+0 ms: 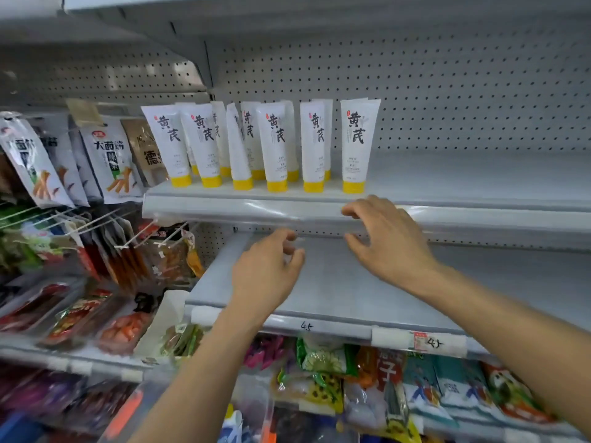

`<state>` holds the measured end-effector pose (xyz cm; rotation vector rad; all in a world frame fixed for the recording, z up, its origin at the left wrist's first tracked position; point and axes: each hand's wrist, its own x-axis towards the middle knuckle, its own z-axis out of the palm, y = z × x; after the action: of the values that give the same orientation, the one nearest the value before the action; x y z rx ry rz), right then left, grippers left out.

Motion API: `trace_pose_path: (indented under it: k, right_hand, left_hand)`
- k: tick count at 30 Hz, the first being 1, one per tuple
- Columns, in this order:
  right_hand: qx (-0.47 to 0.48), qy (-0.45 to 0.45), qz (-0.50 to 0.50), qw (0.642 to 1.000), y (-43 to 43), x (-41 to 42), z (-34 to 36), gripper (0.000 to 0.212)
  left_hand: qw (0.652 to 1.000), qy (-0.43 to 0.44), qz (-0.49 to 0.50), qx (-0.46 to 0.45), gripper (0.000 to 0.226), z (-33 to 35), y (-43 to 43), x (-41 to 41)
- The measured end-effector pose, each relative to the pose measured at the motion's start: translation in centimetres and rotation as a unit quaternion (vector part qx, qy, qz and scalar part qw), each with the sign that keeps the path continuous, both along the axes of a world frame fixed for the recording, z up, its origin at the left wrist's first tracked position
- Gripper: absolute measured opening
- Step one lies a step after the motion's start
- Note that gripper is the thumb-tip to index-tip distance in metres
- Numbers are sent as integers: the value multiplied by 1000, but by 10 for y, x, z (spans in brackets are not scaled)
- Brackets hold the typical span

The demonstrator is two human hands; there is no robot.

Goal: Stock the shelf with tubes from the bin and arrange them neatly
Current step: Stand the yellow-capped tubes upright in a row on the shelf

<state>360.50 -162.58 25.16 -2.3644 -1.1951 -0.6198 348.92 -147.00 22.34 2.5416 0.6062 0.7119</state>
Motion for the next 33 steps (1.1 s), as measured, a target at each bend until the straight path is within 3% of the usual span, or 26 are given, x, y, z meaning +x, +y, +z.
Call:
trace_pose_path:
  k: [7, 12, 17, 24, 33]
  right_hand:
    - [-98, 133, 86, 982, 61, -40, -69, 35]
    - [-190, 216, 123, 950, 129, -64, -132, 26]
    - [-261, 333, 129, 897, 202, -93, -224, 20]
    - [-357, 472, 88, 801, 280, -121, -379, 23]
    - [-436, 379, 42, 816, 331, -119, -504, 42]
  left_hand:
    - [993, 70, 55, -76, 30, -68, 54, -53]
    - [970, 182, 89, -134, 32, -136, 115, -103]
    - [925, 260, 149, -232, 32, -223, 190, -152]
    - [823, 335, 220, -402, 48, -378, 260, -169]
    - [796, 412, 275, -347, 54, -511, 276, -155]
